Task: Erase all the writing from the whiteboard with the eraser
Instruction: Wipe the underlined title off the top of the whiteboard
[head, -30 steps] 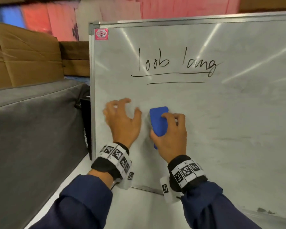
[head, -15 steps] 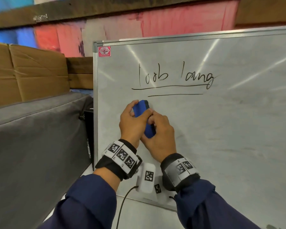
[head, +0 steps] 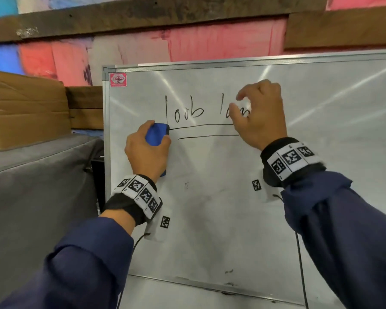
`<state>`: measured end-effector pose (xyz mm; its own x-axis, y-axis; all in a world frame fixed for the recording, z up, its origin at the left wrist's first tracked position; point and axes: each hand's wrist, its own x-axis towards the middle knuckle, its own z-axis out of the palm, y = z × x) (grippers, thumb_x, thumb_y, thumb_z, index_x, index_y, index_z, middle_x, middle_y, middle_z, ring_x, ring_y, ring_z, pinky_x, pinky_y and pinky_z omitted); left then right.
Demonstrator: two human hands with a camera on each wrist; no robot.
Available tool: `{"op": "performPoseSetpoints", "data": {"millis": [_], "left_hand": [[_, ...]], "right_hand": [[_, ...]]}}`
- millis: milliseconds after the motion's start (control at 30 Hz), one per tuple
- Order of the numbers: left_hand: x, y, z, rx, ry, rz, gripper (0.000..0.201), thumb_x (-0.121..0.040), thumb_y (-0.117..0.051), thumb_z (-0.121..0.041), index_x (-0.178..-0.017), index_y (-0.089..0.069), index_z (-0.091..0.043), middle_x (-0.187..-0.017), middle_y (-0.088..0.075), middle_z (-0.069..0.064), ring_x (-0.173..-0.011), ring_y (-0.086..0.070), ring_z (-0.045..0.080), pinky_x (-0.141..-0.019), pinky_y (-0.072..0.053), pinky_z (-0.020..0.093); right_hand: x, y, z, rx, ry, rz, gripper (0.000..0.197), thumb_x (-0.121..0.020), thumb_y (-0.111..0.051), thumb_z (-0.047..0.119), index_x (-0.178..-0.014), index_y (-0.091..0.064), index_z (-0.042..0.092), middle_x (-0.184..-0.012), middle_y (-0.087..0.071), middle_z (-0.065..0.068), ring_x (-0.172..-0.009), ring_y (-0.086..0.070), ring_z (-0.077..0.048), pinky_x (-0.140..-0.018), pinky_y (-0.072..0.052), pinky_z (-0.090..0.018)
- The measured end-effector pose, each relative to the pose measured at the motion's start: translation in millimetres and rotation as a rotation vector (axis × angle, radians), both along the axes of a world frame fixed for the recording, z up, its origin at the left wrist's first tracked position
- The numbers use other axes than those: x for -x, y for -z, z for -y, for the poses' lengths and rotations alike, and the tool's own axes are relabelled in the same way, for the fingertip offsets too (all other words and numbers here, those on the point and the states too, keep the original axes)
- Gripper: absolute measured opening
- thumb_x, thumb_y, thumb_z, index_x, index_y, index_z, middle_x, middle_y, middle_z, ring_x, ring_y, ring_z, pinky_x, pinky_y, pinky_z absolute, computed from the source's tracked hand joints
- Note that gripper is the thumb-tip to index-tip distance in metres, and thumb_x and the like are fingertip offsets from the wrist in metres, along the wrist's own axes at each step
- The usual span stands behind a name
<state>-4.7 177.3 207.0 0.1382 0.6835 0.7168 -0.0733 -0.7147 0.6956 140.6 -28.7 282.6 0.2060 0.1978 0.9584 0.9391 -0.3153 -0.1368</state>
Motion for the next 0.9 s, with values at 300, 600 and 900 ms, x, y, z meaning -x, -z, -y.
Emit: {"op": "performPoseSetpoints", "data": {"millis": [300, 600, 900], "left_hand": [[-11.4, -8.5, 6.5, -0.002, -0.044, 0.01, 0.052, -0.081, -0.074, -0.031, -0.131, -0.061, -0.027, -0.124, -0.053, 0.009, -0.116, -0.052, 0.026, -0.1, -0.039, 0.028], [-7.3, -5.0, -20.3, -0.021, -0.105, -0.062, 0.055, -0.083, -0.071, -0.032, -0.135, -0.058, -0.024, -0.126, -0.059, 0.012, -0.114, -0.056, 0.029, -0.103, -0.044, 0.035], [-6.0, -5.6, -20.2, -0.077, -0.14, -0.161, 0.059, -0.089, -0.071, -0.028, -0.144, -0.05, -0.021, -0.132, -0.05, 0.015, -0.117, -0.051, 0.028, -0.096, -0.03, 0.018]], "right_hand": [[-39.8, -64.0, 29.7, 0.256, 0.417, -0.024, 0.082, -0.089, -0.042, 0.07, -0.151, -0.032, 0.017, -0.16, -0.023, -0.018, -0.149, -0.015, -0.038, -0.118, -0.014, -0.055], [-69.2, -86.5, 54.4, 0.35, 0.479, -0.048, 0.084, -0.085, -0.024, 0.08, -0.136, -0.045, 0.016, -0.136, -0.048, -0.016, -0.132, -0.037, -0.035, -0.112, -0.022, -0.057], [-72.6, -79.7, 49.3, 0.274, 0.471, -0.02, 0.083, -0.087, -0.026, 0.077, -0.137, -0.046, 0.013, -0.135, -0.049, -0.016, -0.131, -0.037, -0.037, -0.117, -0.019, -0.057]]}}
